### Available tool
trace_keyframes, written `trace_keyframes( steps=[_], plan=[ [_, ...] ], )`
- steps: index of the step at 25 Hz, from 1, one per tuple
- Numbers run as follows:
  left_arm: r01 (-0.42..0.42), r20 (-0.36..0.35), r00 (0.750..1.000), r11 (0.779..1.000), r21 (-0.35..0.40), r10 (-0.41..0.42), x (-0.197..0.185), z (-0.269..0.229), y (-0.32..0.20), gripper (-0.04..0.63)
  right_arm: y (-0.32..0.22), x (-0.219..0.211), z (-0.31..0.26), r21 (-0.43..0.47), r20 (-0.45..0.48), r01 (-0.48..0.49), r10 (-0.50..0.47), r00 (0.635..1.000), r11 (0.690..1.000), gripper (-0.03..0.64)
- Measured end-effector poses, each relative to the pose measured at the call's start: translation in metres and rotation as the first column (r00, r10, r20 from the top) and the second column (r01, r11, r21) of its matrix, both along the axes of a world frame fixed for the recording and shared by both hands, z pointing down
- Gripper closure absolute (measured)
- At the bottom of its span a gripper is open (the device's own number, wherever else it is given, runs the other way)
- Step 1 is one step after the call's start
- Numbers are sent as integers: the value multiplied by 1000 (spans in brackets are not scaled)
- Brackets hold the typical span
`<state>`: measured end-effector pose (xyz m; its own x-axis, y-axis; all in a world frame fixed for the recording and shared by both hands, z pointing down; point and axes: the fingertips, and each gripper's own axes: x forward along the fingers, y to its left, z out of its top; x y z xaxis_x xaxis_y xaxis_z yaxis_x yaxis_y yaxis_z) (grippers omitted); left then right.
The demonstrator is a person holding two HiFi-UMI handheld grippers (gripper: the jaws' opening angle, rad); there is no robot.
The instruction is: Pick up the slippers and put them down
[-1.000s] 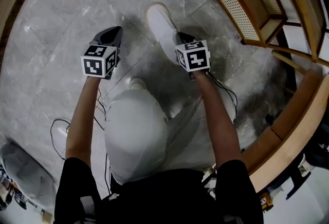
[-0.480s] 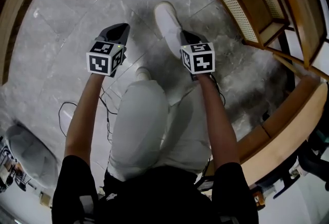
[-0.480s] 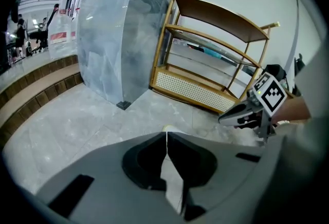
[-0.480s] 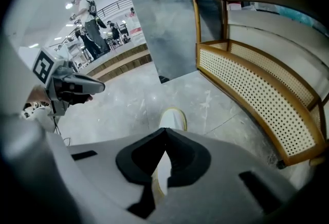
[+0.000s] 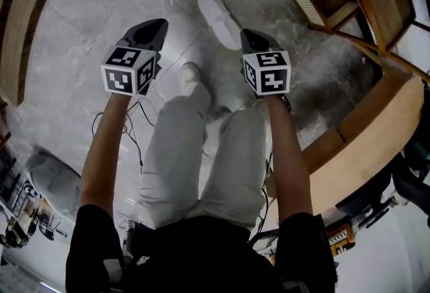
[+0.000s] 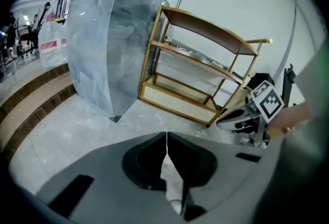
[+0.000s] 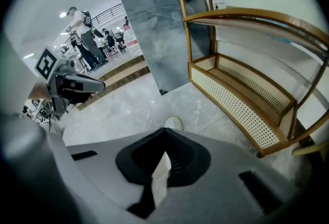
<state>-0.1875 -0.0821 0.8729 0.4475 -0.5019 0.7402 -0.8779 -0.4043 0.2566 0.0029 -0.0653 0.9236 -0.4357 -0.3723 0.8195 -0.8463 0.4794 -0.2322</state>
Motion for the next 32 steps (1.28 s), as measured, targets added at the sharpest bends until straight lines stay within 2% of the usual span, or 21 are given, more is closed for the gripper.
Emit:
trace_keyframes(
  steps=[7, 14, 21, 32],
  plan=[
    [-13, -19, 1000, 1000, 27, 13, 18, -105, 14, 588, 22, 15, -108, 11, 8, -31, 31, 999, 999, 618],
    [-49, -2, 999, 998, 24, 50, 30, -202, 34, 588, 44, 24, -213, 8, 1, -42, 42, 999, 999, 618],
    [-48, -21, 999, 999, 25, 49, 39, -276, 37, 588, 58, 30, -291, -5, -10, -43, 43, 999, 999, 618],
    [-42, -51, 998, 995, 89, 46, 57, -382, 52, 588, 67, 32, -410, 85, 17, -52, 51, 999, 995, 618]
  ],
)
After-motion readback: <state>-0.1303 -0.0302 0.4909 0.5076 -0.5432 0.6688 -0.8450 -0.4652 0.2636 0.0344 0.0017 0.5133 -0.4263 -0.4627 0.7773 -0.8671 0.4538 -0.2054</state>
